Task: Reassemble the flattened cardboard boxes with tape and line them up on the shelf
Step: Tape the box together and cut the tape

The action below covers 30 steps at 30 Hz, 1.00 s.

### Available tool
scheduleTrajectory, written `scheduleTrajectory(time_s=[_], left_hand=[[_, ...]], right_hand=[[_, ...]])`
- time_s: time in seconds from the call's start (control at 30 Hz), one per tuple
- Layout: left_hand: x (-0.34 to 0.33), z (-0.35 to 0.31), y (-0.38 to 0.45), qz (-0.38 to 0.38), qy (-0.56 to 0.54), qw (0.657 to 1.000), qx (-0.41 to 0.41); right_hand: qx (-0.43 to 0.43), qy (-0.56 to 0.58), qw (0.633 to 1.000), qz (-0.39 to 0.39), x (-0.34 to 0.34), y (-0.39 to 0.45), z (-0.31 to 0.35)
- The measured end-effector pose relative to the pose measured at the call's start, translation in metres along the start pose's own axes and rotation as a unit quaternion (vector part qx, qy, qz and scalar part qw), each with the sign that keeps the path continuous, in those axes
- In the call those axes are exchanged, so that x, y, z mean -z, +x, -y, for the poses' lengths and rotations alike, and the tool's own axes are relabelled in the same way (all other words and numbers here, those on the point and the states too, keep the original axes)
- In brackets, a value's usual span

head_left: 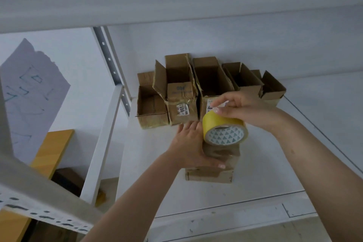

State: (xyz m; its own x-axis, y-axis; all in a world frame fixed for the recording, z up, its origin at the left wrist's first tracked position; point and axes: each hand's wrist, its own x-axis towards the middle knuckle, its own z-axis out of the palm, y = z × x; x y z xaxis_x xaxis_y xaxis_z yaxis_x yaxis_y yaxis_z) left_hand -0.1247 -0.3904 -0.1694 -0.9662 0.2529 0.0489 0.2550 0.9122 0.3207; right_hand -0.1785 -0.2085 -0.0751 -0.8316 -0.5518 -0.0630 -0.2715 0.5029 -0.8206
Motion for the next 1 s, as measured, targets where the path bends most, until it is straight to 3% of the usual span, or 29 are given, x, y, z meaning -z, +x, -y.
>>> scheduleTrajectory(time_s=[0.17, 0.23, 0.37, 0.6, 1.0], left_hand=[[-0.003, 0.003, 0.002, -0.003, 0.039, 0.999, -0.016], [-0.002, 0.002, 0.002, -0.002, 0.053, 0.998, -0.024], [0.0, 0.004, 0.003, 0.01, 0.07, 0.997, -0.035], [0.001, 0.004, 0.003, 0.01, 0.069, 0.997, -0.036], [0.003, 0.001, 0.002, 0.023, 0.084, 0.995, -0.045]], right_hand=[[0.013, 0.167, 0.986, 0.012, -0.008, -0.016, -0.039], [0.015, 0.204, 0.978, -0.034, -0.018, -0.016, -0.042], [0.006, 0.117, 0.987, -0.11, -0.013, -0.01, -0.028], [-0.108, -0.032, 0.986, -0.119, 0.027, -0.035, -0.052], [-0.143, 0.043, 0.98, -0.131, -0.008, -0.039, -0.113]])
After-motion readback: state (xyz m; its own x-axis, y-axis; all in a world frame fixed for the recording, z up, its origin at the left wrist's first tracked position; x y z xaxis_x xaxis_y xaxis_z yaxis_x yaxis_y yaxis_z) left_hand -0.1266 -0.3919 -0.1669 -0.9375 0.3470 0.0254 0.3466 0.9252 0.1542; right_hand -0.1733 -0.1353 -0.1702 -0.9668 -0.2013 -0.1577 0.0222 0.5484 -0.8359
